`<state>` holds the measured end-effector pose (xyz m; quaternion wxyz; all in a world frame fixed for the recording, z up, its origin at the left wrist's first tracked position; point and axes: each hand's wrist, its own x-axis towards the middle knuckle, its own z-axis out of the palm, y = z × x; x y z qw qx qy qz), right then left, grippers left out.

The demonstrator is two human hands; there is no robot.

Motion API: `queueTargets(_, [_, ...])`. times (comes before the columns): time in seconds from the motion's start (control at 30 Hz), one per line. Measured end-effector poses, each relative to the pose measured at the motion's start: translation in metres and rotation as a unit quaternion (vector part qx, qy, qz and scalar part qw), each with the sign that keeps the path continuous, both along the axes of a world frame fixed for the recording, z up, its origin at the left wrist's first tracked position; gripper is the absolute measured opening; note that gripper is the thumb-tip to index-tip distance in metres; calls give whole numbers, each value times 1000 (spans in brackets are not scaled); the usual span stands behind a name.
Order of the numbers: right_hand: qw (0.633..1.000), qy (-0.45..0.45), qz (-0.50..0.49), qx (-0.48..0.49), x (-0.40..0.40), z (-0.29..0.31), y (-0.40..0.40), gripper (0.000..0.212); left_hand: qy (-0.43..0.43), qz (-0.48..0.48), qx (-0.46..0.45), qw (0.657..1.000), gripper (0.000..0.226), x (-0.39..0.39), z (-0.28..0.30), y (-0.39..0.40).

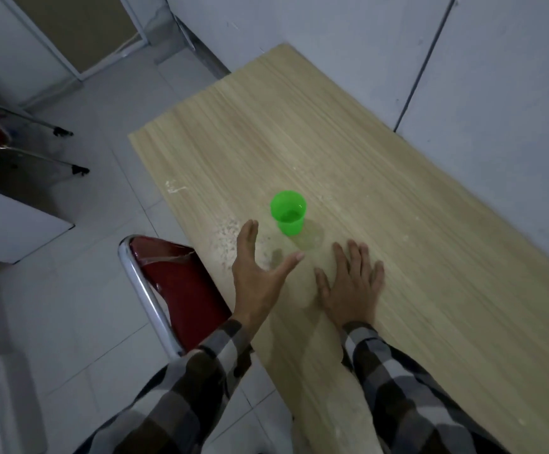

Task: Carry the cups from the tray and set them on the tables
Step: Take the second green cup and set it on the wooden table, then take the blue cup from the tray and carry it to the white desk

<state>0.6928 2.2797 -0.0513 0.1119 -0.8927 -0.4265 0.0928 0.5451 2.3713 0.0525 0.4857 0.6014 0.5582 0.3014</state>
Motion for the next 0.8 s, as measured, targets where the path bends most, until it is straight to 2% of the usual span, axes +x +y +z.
queueTargets(0.2, [1000, 27, 11, 7, -5, -2, -11, 67, 85, -106, 66, 988, 94, -70, 59, -59])
queueTargets(0.3, [998, 62, 20, 9, -25, 2, -35, 65, 92, -180, 60, 978, 88, -106, 86, -94])
queueTargets(0.4, [993, 118, 20, 13, -64, 7, -70, 59, 103, -212, 54, 970, 86, -137, 103, -131])
queueTargets(0.5, [988, 153, 28, 7, -126, 15, -130, 57, 101, -223, 67, 967, 80, -186, 118, -183])
queueTargets(0.6, [982, 185, 37, -11, -191, 19, -196, 66, 103, -209, 86, 969, 79, -241, 125, -239])
queueTargets(0.7, [974, 227, 10, 3, -254, 42, -253, 61, 122, -174, 103, 972, 82, -297, 131, -292])
queueTargets(0.8, [974, 227, -2, 13, -295, 74, -299, 66, 143, -154, 129, 969, 83, -345, 143, -342])
